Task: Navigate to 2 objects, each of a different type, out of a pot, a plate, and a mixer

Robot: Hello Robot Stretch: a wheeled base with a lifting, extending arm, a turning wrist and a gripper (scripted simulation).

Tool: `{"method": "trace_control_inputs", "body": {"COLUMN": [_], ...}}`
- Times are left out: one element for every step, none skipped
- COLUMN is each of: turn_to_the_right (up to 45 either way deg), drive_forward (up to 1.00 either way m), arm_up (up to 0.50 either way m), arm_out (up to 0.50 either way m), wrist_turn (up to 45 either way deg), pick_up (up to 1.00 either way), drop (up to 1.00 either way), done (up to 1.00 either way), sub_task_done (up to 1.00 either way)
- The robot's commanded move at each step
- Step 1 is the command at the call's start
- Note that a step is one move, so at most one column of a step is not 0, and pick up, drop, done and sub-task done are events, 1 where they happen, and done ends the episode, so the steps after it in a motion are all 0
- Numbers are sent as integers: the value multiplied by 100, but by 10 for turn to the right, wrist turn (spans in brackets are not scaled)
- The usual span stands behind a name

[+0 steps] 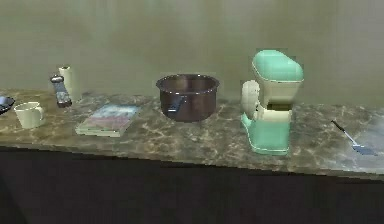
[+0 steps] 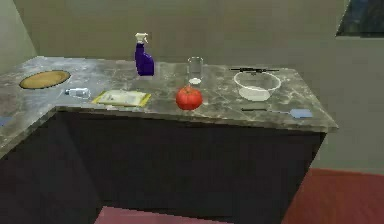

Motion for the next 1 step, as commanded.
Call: {"method": "trace_control_inputs", "body": {"turn_to_the_right": [210], "drive_forward": [0], "arm_up": [0], "arm_out": [0], "wrist_turn": [0], "pick_up": [0], "drop": [0], "done": [0], "sub_task_done": [0]}}
